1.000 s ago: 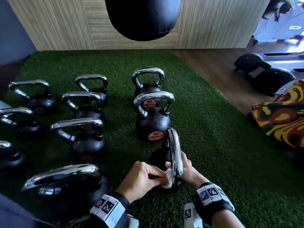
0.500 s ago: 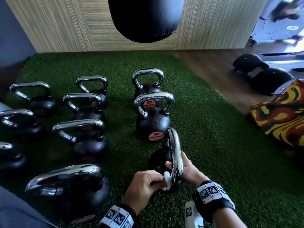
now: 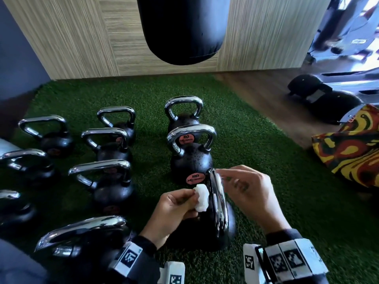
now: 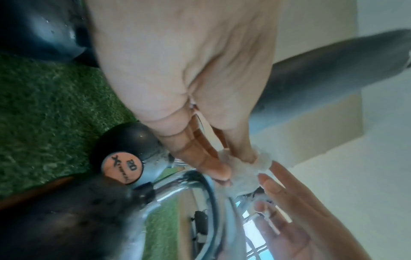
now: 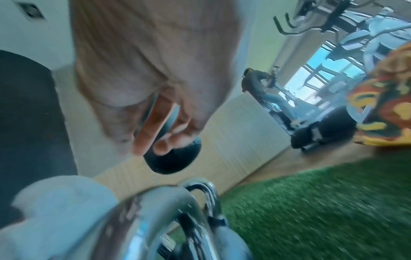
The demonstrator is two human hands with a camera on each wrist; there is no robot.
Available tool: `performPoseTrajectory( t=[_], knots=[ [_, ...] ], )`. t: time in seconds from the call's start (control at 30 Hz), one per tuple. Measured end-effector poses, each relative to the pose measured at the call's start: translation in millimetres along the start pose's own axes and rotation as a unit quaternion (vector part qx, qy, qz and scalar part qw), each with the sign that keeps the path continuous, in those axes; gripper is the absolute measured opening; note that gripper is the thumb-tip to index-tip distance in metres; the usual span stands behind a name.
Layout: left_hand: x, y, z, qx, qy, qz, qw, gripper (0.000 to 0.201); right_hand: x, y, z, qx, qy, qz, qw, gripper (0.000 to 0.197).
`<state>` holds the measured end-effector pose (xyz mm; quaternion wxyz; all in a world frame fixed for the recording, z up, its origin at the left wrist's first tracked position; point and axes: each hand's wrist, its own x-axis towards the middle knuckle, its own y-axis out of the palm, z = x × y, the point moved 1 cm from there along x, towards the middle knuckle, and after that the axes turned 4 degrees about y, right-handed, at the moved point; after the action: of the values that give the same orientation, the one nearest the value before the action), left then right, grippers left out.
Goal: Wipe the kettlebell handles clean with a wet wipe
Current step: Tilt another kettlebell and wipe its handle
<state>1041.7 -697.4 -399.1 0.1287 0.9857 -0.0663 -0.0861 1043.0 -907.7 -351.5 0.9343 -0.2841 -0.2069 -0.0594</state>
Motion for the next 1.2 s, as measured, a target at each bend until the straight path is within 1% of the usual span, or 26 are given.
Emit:
performPoseTrajectory(
  t=[0.07, 0.1, 0.13, 0.2, 0.3, 0.4, 0.5, 0.57, 0.6, 0.63, 0.7, 0.73, 0.77, 0.8, 0.83, 0.87, 0.9, 0.93, 0.97, 1.0, 1.07, 1.13, 1.2],
  knots=[
    [-1, 2, -11, -0.027, -0.01, 0.026, 0.999, 0.019, 3, 1, 20, 0.025, -0.021, 0.109, 0.993, 0.038],
    [-1, 3, -14, -0.04, -0.014, 0.032, 0.999, 0.018, 4, 4, 24, 0.046, -0.014, 0.15, 0.988, 0.044],
    [-2, 3, -17, -0.055, -0.017, 0.03, 0.998, 0.017, 4, 6, 26, 0.063, -0.008, 0.169, 0.984, 0.048],
    [-2, 2, -17, -0.084, -0.022, 0.01, 0.996, 0.016, 5, 11, 26, 0.085, 0.003, 0.158, 0.984, 0.051],
    [0, 1, -13, -0.094, -0.031, -0.018, 0.995, 0.023, 2, 21, 24, 0.114, 0.02, 0.141, 0.983, 0.048],
    [-1, 3, -9, -0.091, -0.03, -0.015, 0.995, 0.022, -1, 30, 23, 0.113, 0.03, 0.121, 0.986, 0.041],
    [-3, 9, -12, -0.078, -0.009, -0.008, 0.997, 0.023, 0, 28, 21, 0.112, 0.033, 0.109, 0.987, 0.034],
    [-4, 13, -16, -0.077, 0.003, -0.017, 0.997, 0.033, 0, 22, 18, 0.114, 0.042, 0.097, 0.988, 0.028],
    [-3, 14, -13, -0.058, 0.01, -0.019, 0.998, 0.037, 1, 18, 15, 0.116, 0.051, 0.084, 0.988, 0.026],
    [-1, 14, -11, -0.027, 0.019, -0.019, 0.999, 0.036, 2, 14, 11, 0.118, 0.062, 0.065, 0.989, 0.025],
    [3, 8, 3, 0.093, 0.044, -0.012, 0.995, 0.02, 3, 6, -2, 0.121, 0.092, 0.018, 0.988, 0.022],
    [6, 3, 14, 0.172, 0.044, 0.019, 0.984, 0.033, 3, 2, -8, 0.128, 0.113, -0.006, 0.985, 0.021],
    [8, -1, 27, 0.256, 0.035, 0.075, 0.963, 0.057, 2, -1, -15, 0.139, 0.136, -0.029, 0.98, 0.022],
    [7, -3, 39, 0.343, 0.016, 0.138, 0.929, 0.078, 1, -4, -21, 0.151, 0.158, -0.048, 0.975, 0.022],
    [5, -2, 52, 0.418, -0.001, 0.191, 0.888, 0.1, 0, -7, -26, 0.16, 0.175, -0.063, 0.97, 0.021],
    [2, 1, 64, 0.478, -0.007, 0.22, 0.85, 0.121, -2, -8, -30, 0.162, 0.187, -0.072, 0.966, 0.021],
    [-1, 6, 75, 0.519, 0.006, 0.22, 0.826, 0.137, -5, -9, -35, 0.156, 0.196, -0.075, 0.965, 0.02],
    [-3, 13, 87, 0.539, 0.03, 0.198, 0.818, 0.146, -7, -9, -39, 0.144, 0.203, -0.073, 0.966, 0.02],
    [-5, 20, 95, 0.549, 0.054, 0.162, 0.818, 0.149, -9, -9, -43, 0.128, 0.212, -0.067, 0.967, 0.019],
    [-5, 25, 103, 0.555, 0.072, 0.119, 0.82, 0.146, -10, -8, -46, 0.113, 0.22, -0.06, 0.967, 0.019],
    [-2, 29, 118, 0.566, 0.111, 0.058, 0.815, 0.129, -13, -6, -51, 0.088, 0.23, -0.047, 0.968, 0.019],
    [6, 27, 125, 0.583, 0.165, 0.024, 0.795, 0.111, -13, -5, -56, 0.072, 0.237, -0.048, 0.968, 0.02],
    [11, 25, 132, 0.589, 0.187, 0.018, 0.786, 0.103, -12, -3, -63, 0.075, 0.245, -0.052, 0.965, 0.018]
  ],
)
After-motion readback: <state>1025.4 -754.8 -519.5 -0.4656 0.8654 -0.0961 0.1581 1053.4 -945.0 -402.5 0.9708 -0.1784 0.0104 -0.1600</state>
